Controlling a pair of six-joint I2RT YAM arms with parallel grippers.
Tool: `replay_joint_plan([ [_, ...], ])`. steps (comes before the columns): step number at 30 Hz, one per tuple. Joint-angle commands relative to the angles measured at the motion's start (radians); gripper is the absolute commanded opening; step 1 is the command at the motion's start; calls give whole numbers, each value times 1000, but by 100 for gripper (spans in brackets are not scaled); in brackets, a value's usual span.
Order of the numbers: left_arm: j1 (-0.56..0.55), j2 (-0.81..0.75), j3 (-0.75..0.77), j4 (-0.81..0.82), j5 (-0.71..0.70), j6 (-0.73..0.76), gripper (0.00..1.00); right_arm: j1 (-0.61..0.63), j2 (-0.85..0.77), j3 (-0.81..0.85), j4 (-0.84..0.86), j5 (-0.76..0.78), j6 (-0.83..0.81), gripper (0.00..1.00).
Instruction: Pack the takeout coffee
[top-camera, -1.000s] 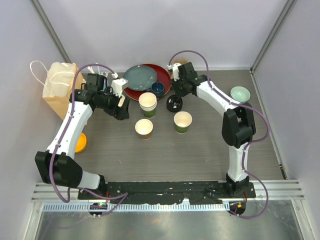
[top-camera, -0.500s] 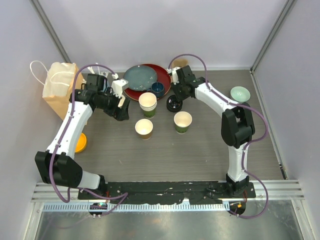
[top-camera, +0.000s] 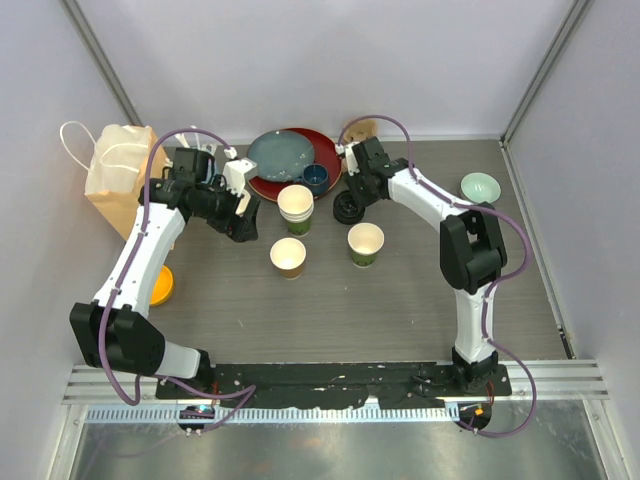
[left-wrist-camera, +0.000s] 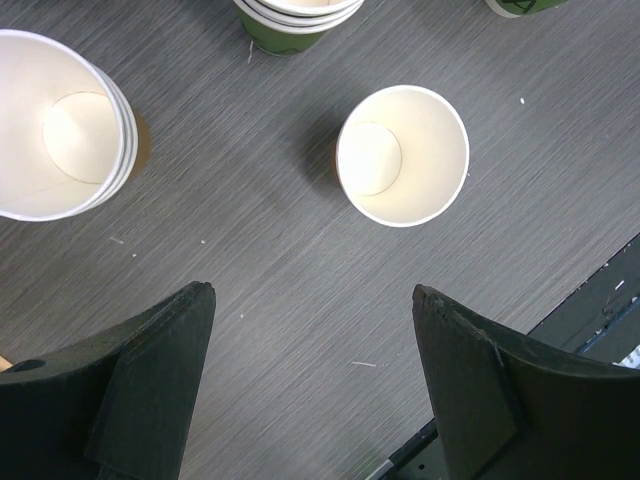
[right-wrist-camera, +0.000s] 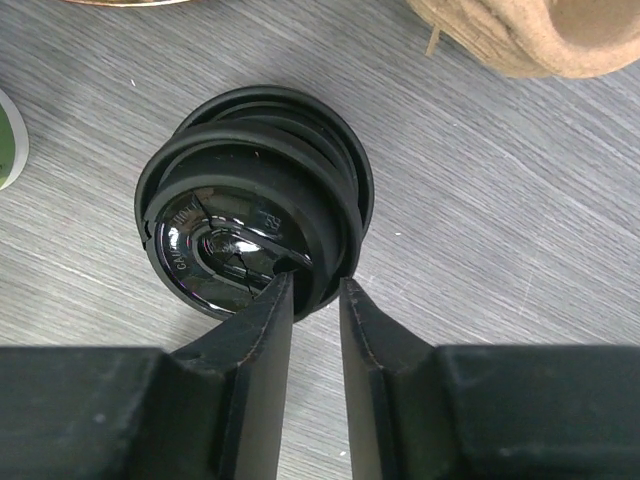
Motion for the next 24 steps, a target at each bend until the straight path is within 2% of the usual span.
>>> replay_joint_plan([
  [1, 6, -7, 47, -8, 24, 8, 84, 1, 26, 32, 15, -16, 1, 29],
  [4, 6, -8, 47, -11, 23, 10, 84, -2, 35, 46, 16, -22, 4, 26],
  [8, 6, -10, 47, -14, 24, 13, 84, -2, 24, 46, 16, -24, 4, 9],
  [10, 6, -10, 47, -16, 26, 13, 84, -2, 5, 44, 16, -24, 3, 4],
  [13, 6, -8, 47, -13, 24, 14, 84, -3, -22, 46, 10, -22, 3, 1],
  [24, 6, -22, 41, -14, 18, 14, 84, -4, -81, 97, -59, -11, -2, 1],
])
